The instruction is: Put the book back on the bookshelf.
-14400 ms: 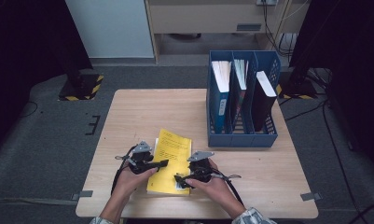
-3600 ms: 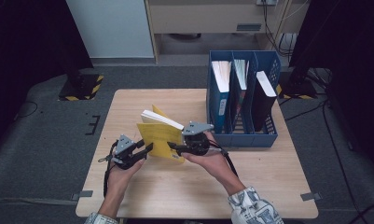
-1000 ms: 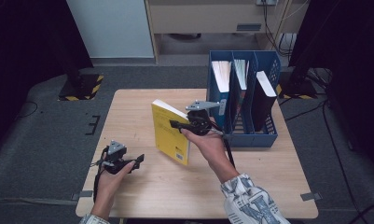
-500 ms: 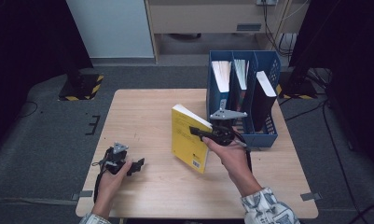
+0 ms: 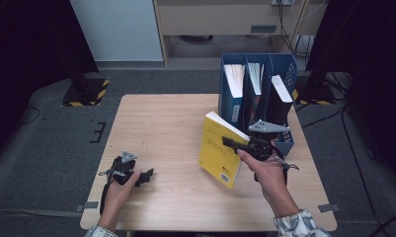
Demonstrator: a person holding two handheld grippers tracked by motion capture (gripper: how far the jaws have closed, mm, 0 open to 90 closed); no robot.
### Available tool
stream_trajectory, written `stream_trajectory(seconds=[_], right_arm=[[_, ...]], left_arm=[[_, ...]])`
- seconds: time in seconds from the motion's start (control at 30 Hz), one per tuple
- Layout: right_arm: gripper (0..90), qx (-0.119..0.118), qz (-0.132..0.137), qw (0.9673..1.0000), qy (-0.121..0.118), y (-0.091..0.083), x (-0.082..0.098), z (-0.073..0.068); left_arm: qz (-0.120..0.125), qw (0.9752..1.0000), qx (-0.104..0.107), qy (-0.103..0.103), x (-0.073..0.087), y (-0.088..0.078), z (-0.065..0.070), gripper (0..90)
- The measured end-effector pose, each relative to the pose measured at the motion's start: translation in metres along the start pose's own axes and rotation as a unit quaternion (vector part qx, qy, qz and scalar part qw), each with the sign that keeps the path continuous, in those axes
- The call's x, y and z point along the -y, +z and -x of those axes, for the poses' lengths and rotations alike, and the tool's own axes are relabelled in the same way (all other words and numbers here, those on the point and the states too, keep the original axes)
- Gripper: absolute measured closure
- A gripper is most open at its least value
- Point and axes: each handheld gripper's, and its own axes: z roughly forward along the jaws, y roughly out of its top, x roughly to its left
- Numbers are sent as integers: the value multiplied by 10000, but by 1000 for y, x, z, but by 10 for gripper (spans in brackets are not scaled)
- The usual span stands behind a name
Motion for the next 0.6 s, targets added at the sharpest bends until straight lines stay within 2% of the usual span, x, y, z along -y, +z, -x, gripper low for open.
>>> stream_trajectory(seconds=[0.23, 0.33, 0.37, 0.6], right_arm=[[749, 19, 163, 9998, 108, -14, -13, 5], [749, 43, 232, 9996, 134, -20, -21, 7], [749, 41, 290, 9994, 179, -25, -26, 8], [749, 83, 439, 9987, 246, -38, -37, 12]], left_arm=[[29, 10000, -38, 21, 2, 1, -1, 64], [66, 9999, -76, 123, 3, 1, 0, 56], [65, 9997, -85, 224, 5, 2, 1, 41], [8, 9993, -140, 333, 4, 3, 4, 24]])
